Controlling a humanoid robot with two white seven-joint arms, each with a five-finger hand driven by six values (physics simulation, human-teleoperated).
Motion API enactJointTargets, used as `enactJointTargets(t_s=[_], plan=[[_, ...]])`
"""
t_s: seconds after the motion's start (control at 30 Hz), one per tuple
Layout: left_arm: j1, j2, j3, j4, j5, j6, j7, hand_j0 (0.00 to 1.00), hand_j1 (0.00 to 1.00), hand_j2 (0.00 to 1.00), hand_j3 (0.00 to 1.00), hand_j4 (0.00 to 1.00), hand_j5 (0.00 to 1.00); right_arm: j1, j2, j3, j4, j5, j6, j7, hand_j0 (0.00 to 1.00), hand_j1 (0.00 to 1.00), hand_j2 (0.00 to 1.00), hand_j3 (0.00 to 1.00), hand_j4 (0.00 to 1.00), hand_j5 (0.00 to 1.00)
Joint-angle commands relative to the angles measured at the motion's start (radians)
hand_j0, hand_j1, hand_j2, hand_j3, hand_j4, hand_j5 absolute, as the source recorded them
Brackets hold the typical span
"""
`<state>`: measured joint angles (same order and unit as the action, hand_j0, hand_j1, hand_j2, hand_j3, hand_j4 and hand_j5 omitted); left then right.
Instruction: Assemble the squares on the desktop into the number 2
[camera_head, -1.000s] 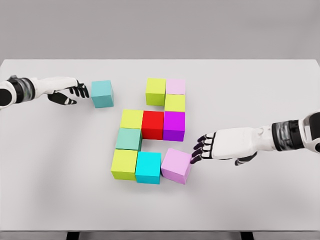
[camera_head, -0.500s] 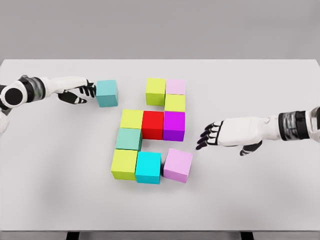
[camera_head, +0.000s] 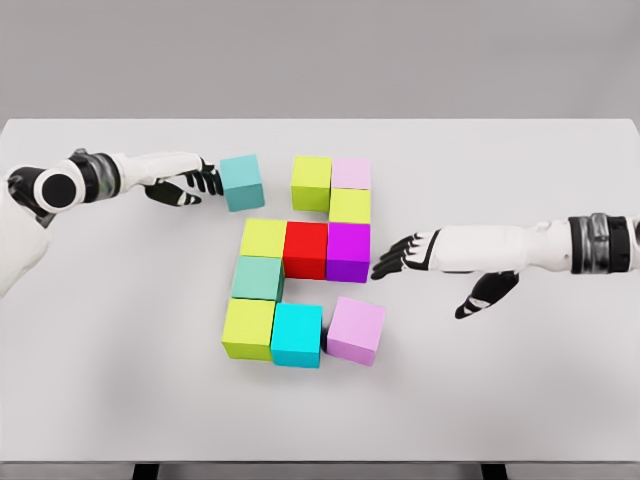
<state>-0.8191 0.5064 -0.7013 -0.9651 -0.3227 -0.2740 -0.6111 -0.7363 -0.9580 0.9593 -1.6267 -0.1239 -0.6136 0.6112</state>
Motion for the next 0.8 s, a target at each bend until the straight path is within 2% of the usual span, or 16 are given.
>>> enactJointTargets(t_s=[0.0, 0.07, 0.13, 0.3, 0.37, 0.57, 0.77], plan=[[0.0, -0.014, -0.001, 0.013, 0.002, 0.001, 0.0, 0.56, 0.56, 0.56, 0.56, 0.56, 0.56, 0.002, -0.005, 0.004, 0.004, -0.069, 0.003, 0.0, 1.0, 1.0, 1.0, 1.0, 1.0, 1.0], [-0.002, -0.016, 0.002, 0.025, -0.001, 0.007, 0.0, 0.56, 0.56, 0.56, 0.56, 0.56, 0.56, 0.038, -0.027, 0.003, 0.027, -0.261, 0.003, 0.0, 1.0, 1.0, 1.0, 1.0, 1.0, 1.0], [-0.002, -0.016, 0.002, 0.034, -0.002, 0.007, 0.0, 0.56, 0.56, 0.56, 0.56, 0.56, 0.56, 0.058, -0.024, 0.01, 0.027, -0.298, 0.003, 0.0, 1.0, 1.0, 1.0, 1.0, 1.0, 1.0], [-0.023, -0.028, 0.003, 0.072, -0.007, 0.007, 0.0, 0.56, 0.56, 0.56, 0.56, 0.56, 0.56, 0.109, -0.001, 0.027, 0.027, -0.306, 0.003, 0.0, 1.0, 1.0, 1.0, 1.0, 1.0, 1.0], [-0.023, -0.032, 0.006, 0.072, -0.009, 0.007, 0.0, 0.56, 0.56, 0.56, 0.56, 0.56, 0.56, 0.11, 0.002, 0.027, 0.027, -0.306, 0.003, 0.0, 1.0, 1.0, 1.0, 1.0, 1.0, 1.0], [-0.048, -0.051, 0.005, 0.072, -0.007, 0.007, 0.0, 0.56, 0.56, 0.56, 0.56, 0.56, 0.56, 0.117, 0.059, 0.026, 0.097, -0.306, 0.003, 0.0, 1.0, 1.0, 1.0, 1.0, 1.0, 1.0], [-0.052, -0.075, -0.001, 0.075, -0.009, 0.006, 0.0, 0.56, 0.56, 0.56, 0.56, 0.56, 0.56, 0.115, 0.062, 0.027, 0.096, -0.304, 0.003, 0.0, 1.0, 1.0, 1.0, 1.0, 1.0, 1.0]])
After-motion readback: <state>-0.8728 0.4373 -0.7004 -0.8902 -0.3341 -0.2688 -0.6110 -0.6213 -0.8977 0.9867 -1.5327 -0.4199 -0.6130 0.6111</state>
